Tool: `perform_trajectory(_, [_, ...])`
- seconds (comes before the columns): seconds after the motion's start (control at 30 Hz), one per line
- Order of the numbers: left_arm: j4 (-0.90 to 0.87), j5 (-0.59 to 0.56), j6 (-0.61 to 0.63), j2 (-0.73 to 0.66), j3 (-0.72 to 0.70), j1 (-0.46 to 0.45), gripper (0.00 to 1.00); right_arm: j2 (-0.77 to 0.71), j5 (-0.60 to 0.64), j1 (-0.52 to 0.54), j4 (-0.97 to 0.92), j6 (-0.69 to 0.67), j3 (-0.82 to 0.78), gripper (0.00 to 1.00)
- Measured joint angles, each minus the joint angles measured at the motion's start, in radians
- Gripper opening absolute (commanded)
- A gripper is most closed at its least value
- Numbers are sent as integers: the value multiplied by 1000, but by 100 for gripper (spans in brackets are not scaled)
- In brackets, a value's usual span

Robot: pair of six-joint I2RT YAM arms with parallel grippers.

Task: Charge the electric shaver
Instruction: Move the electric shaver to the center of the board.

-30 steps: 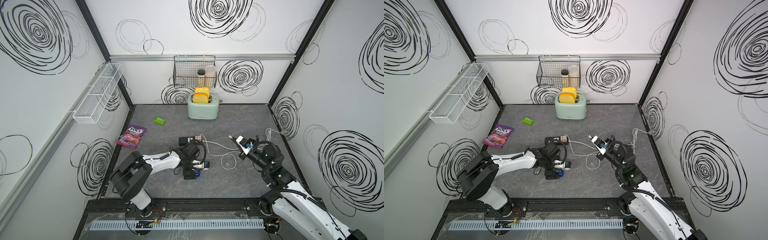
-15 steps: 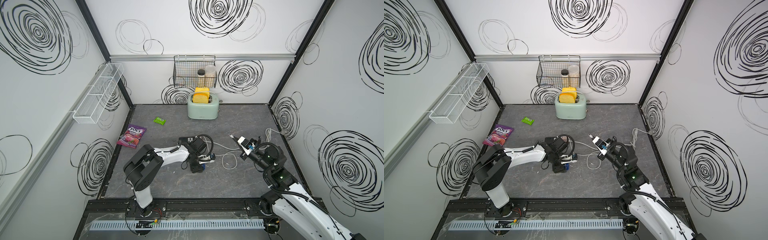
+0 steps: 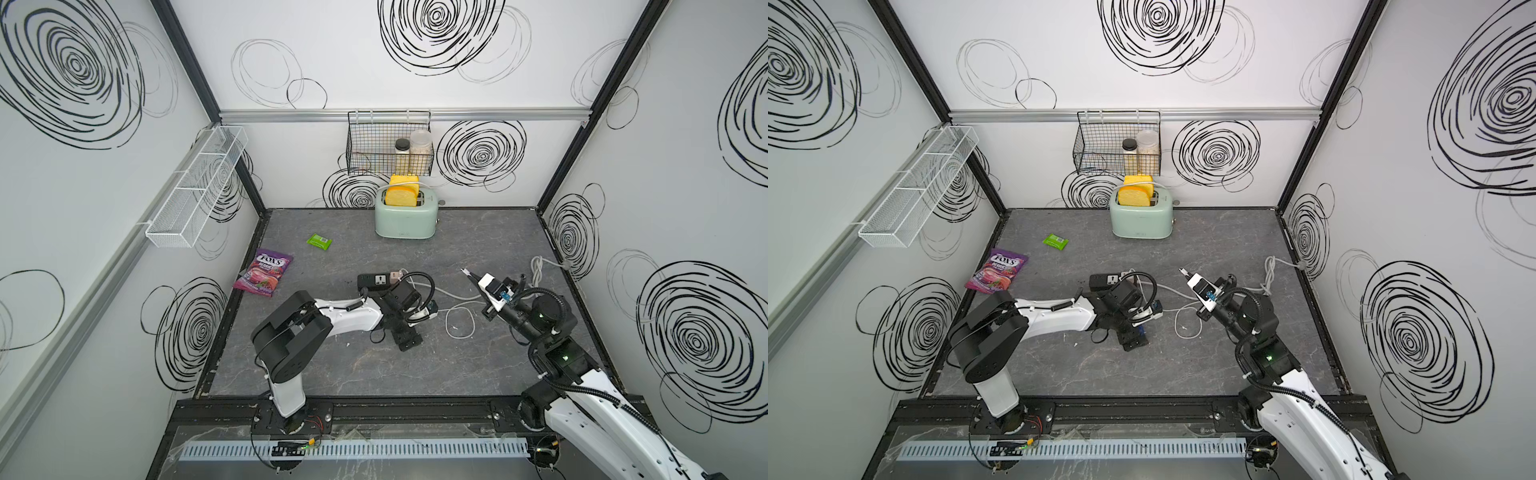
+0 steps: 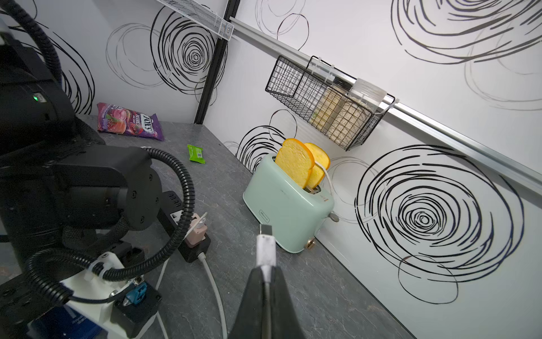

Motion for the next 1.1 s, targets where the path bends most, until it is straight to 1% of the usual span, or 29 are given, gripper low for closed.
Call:
perform_trajectory(0.23, [42,-46,-64,-76,-95,-8,90,-23,0,0,-26,-1,0,0])
perform_trajectory(0.37, [56,-47,-120,-100,-105,-13,91,-51,0,0,-31,0,0,0])
perform_trajectory(0.4, [75,-50,-140,-112,-114,-15,100,-56,0,0,-32,0,0,0])
perform_trajectory(0.43, [98,-51,-155,-126,-130,-19,97,-63,-1,0,-32,1,0,0])
perform_trajectory(0.53, [183,-56,-207,-182,-208,-34,97,-77,-6,0,-32,1,-3,0])
perform_trajectory(0.67, [328,-69,-260,-274,-365,-47,97,-90,-16,0,-43,0,-6,0])
perform_trajectory(0.8, [471,-81,-278,-346,-505,-47,97,-100,-23,0,-59,0,-6,0])
perform_trajectory(0.97, [613,-82,-266,-368,-584,-35,97,-105,-31,0,-57,3,-7,0])
perform_trajectory(1.1, [725,-69,-253,-365,-629,6,97,-102,-45,0,-55,4,-12,0])
